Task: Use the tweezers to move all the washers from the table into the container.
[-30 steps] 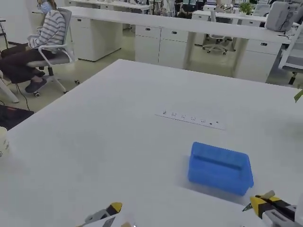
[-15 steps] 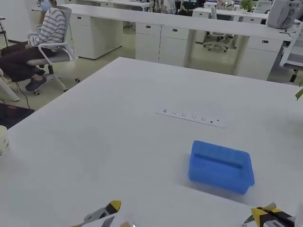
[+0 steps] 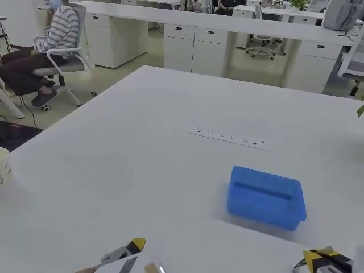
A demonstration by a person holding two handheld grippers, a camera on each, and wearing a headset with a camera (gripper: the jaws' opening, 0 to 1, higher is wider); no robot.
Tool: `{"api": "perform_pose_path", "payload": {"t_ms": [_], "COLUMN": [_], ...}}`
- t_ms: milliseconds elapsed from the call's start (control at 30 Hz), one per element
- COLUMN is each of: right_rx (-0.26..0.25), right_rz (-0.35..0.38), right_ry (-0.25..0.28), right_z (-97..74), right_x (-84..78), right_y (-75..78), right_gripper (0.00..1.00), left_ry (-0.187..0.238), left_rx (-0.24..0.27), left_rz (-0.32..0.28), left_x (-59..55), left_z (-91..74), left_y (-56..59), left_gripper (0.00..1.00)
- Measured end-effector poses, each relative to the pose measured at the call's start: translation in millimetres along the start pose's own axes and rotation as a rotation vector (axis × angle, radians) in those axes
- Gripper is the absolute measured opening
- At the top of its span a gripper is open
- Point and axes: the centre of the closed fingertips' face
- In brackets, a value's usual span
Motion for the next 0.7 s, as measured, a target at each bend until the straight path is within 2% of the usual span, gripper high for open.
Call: {"api": "perform_pose_path", "payload": {"t_ms": [467, 500, 700], "right_rx": [0.004, 0.002, 0.009], "right_rz": [0.021, 0.023, 0.014], "right_ry": [-0.022, -0.008, -0.009], "right_z": [0.8, 1.7, 4.7], "right_x": [-2.3, 0.0, 2.7], "right_y": [0.9, 1.6, -0.3], "right_gripper": [0.03, 0.03, 0.02], "left_ry": [0.001, 0.002, 0.001], "left_rx": [0.004, 0.003, 0.005], "left_rz": [0.0, -0.001, -0.004], "left_x": [0.4, 0.5, 0.5], "left_z": [-1.1, -1.2, -1.0], "left_y": [-0.2, -0.2, -1.4], "left_gripper": [0.92, 0.92, 0.92]}}
Point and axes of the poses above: the centre of the closed fingertips' face, and the gripper's own axes: z roughly forward along the fingers, y roughly to its right, x roughly out of its top, and after that the axes turned 2 degrees about -x, right-handed
